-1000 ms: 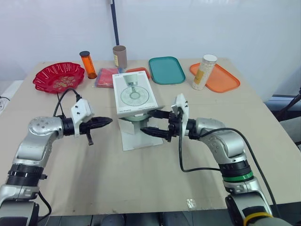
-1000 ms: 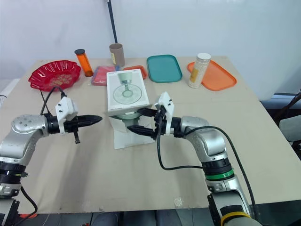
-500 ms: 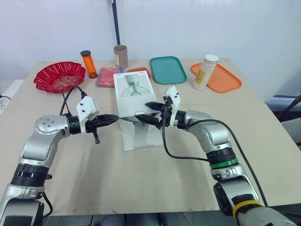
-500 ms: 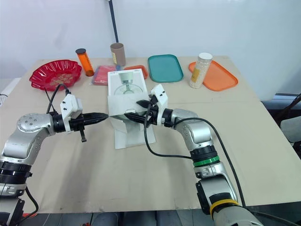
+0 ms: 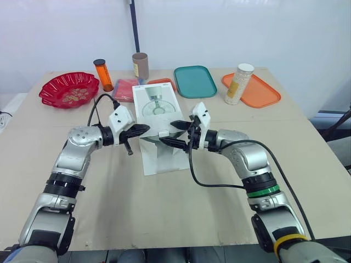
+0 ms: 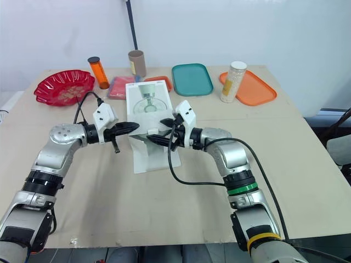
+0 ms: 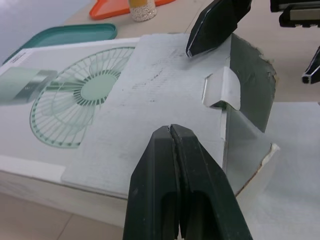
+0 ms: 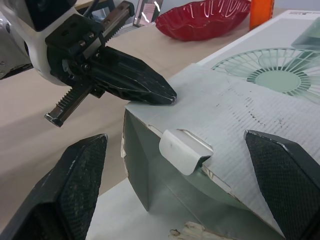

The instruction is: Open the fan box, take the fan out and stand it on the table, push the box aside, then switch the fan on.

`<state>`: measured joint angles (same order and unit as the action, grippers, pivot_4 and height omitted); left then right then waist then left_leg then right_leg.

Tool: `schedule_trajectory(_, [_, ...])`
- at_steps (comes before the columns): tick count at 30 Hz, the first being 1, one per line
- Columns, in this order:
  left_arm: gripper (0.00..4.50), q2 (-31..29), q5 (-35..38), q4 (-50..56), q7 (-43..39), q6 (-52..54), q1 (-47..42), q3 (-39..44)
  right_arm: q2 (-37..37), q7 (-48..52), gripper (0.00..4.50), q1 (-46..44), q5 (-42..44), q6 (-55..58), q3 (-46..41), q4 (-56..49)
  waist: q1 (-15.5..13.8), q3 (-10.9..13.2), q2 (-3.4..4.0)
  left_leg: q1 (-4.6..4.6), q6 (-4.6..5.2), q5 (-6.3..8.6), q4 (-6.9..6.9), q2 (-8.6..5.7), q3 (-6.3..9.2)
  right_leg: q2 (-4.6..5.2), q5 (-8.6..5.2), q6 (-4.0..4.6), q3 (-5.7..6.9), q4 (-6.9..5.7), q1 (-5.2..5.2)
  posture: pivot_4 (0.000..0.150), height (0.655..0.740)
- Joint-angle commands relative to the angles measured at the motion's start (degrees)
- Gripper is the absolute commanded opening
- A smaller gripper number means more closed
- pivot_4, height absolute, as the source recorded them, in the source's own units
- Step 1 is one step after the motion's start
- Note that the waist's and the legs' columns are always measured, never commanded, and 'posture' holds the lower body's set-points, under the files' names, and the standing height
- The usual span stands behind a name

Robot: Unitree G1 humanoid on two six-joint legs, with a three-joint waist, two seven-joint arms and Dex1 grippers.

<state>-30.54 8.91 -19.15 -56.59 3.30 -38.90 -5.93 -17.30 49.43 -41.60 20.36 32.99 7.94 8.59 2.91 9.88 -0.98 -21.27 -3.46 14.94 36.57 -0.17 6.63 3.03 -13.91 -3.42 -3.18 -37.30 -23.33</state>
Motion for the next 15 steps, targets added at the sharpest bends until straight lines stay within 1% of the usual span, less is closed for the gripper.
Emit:
schedule_trajectory(1, [0.08,-0.7,-1.7,-1.8,-0.5,-1.6,0.2,-0.6,-0.7,-1.1,4.50,-1.2,1.8,1.4,-2.7,-4.2,0.0,0.0,0.00,0.00,0.00,0.00,0.00,0.00,0.00,0.00,0.00,0.00,0.00,0.00,0.00,0.150,0.7400])
schedule_trajectory(4, [0.00,-0.6,-1.2,-1.4,-1.0,-1.8,0.6,-0.4,-1.1,-1.8,3.76,-1.2,2.4,3.1,-3.1,-6.2,0.0,0.0,0.00,0.00,0.00,0.00,0.00,0.00,0.00,0.01,0.00,0.00,0.00,0.00,0.01,0.150,0.7400])
schedule_trajectory(5, [0.00,-0.6,-1.1,-1.2,-1.1,-1.8,0.7,-0.3,-1.3,-1.9,3.13,-1.2,2.4,3.8,-2.9,-6.9,0.0,0.0,0.00,0.00,0.00,0.00,0.00,0.00,0.00,0.01,0.00,0.00,0.00,0.00,0.01,0.150,0.7400])
schedule_trajectory(6, [0.00,-0.5,-1.1,-1.0,-1.1,-1.8,0.7,-0.3,-1.4,-2.2,2.76,-1.2,2.3,4.7,-2.4,-7.6,0.0,0.0,0.00,0.00,0.00,0.00,0.00,0.00,0.00,0.01,0.00,0.00,0.00,0.00,0.01,0.150,0.7400])
schedule_trajectory(7, [0.00,-0.6,-1.1,-0.9,-1.1,-1.8,0.8,-0.3,-1.6,-2.6,2.21,-1.2,1.8,5.4,-1.6,-8.0,0.0,0.0,0.00,0.00,0.00,0.00,0.00,0.00,0.00,0.01,0.00,0.00,0.00,-0.01,0.00,0.150,0.7400])
schedule_trajectory(8, [0.00,-0.6,-1.0,-0.8,-1.1,-1.8,0.9,-0.2,-1.7,-2.9,1.83,-1.2,1.1,5.8,-0.6,-8.4,0.0,0.0,0.00,0.00,0.00,0.00,0.00,0.00,0.00,0.01,0.00,0.00,0.00,-0.01,0.00,0.150,0.7400])
schedule_trajectory(9, [0.00,-0.6,-1.0,-0.6,-1.1,-1.7,1.0,-0.2,-1.7,-3.1,1.21,-1.2,0.5,6.1,0.3,-8.8,0.0,0.0,0.00,0.00,0.00,0.00,0.00,0.00,0.00,0.01,0.00,0.00,0.00,-0.01,0.01,0.150,0.7400])
schedule_trajectory(10, [0.00,-0.5,-1.0,-0.5,-1.0,-1.7,1.2,-0.2,-1.7,-3.3,1.08,-1.3,0.0,6.3,0.9,-9.0,0.0,0.0,0.00,0.00,0.00,0.00,0.00,0.00,0.00,0.01,0.00,0.00,0.00,-0.01,0.01,0.150,0.7400])
schedule_trajectory(11, [0.00,-0.6,-1.0,-0.4,-1.0,-1.7,1.3,-0.1,-1.6,-3.6,0.61,-1.4,-0.3,6.5,1.4,-9.2,0.0,0.0,0.00,0.00,0.00,0.00,0.00,0.00,0.00,0.01,0.00,0.00,0.00,-0.01,0.01,0.150,0.7400])
schedule_trajectory(12, [0.00,-0.6,-1.0,-0.3,-0.9,-1.7,1.5,-0.1,-1.6,-3.7,0.27,-1.6,-0.4,6.9,1.8,-9.4,0.0,0.0,0.01,0.01,0.00,0.00,0.00,0.00,0.00,0.01,0.00,0.00,0.00,-0.01,0.00,0.150,0.7400])
schedule_trajectory(13, [0.00,-0.6,-1.0,-0.1,-0.8,-1.7,1.7,-0.1,-1.7,-3.6,0.04,-1.7,-0.6,7.3,2.5,-9.8,0.0,0.0,0.00,0.00,0.00,0.00,0.00,0.00,0.00,0.01,0.00,0.00,0.00,-0.01,0.00,0.150,0.7400])
schedule_trajectory(15, [0.00,-0.6,-0.8,0.5,-0.7,-1.5,2.2,0.1,-2.0,-4.2,0.04,-2.4,-2.1,8.2,4.1,-9.6,0.0,0.0,0.01,0.00,0.00,0.00,0.00,0.00,0.01,0.01,0.00,0.00,0.00,-0.01,0.01,0.150,0.7400])
